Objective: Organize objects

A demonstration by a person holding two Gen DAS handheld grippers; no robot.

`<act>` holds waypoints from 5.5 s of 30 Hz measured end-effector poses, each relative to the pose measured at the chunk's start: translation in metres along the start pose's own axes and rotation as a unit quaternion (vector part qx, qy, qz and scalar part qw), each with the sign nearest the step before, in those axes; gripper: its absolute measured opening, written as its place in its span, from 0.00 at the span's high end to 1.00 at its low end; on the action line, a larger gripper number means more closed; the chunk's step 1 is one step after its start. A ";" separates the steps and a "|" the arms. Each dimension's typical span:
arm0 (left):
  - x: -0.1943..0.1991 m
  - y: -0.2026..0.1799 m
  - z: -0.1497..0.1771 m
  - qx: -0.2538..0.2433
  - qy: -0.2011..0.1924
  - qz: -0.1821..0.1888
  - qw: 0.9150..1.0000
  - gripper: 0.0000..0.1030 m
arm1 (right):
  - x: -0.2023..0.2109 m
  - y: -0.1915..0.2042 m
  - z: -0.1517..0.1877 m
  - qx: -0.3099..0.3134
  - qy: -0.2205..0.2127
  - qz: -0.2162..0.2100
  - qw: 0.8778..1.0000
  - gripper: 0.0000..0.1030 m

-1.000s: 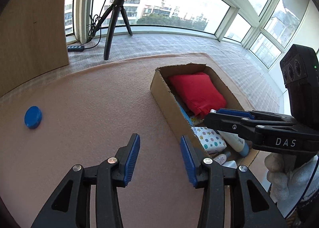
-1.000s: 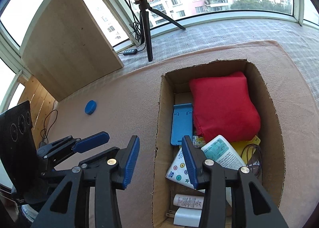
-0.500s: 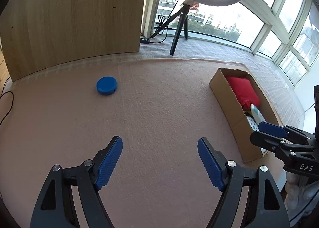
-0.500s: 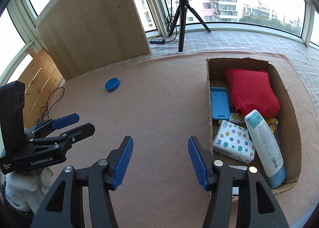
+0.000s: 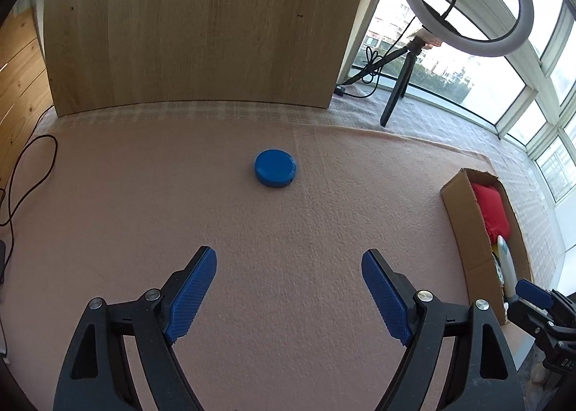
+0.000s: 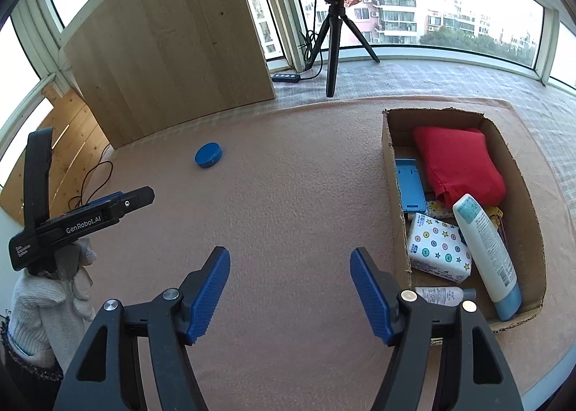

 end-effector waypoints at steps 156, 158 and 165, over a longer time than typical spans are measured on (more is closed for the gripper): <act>-0.007 -0.379 0.125 -0.216 0.073 0.274 0.935 0.54 | 0.034 -0.158 0.018 -0.108 0.028 -0.023 0.993 0.67; -0.009 -0.388 0.126 -0.219 0.075 0.277 0.933 0.54 | 0.037 -0.167 0.018 -0.111 0.026 -0.017 0.993 0.67; -0.015 -0.402 0.127 -0.231 0.073 0.265 0.933 0.42 | 0.043 -0.186 0.017 -0.113 0.021 -0.009 0.993 0.65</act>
Point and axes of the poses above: each gripper's, at about its wrist camera, not at the fingertips, and x roughly against the way its jaws point, y to its left, z to its underside, the point moved 8 cm from there along -x, roughly the way its jaws point, and after that the axes turned 7 degrees about -y, right-handed, at the moved point
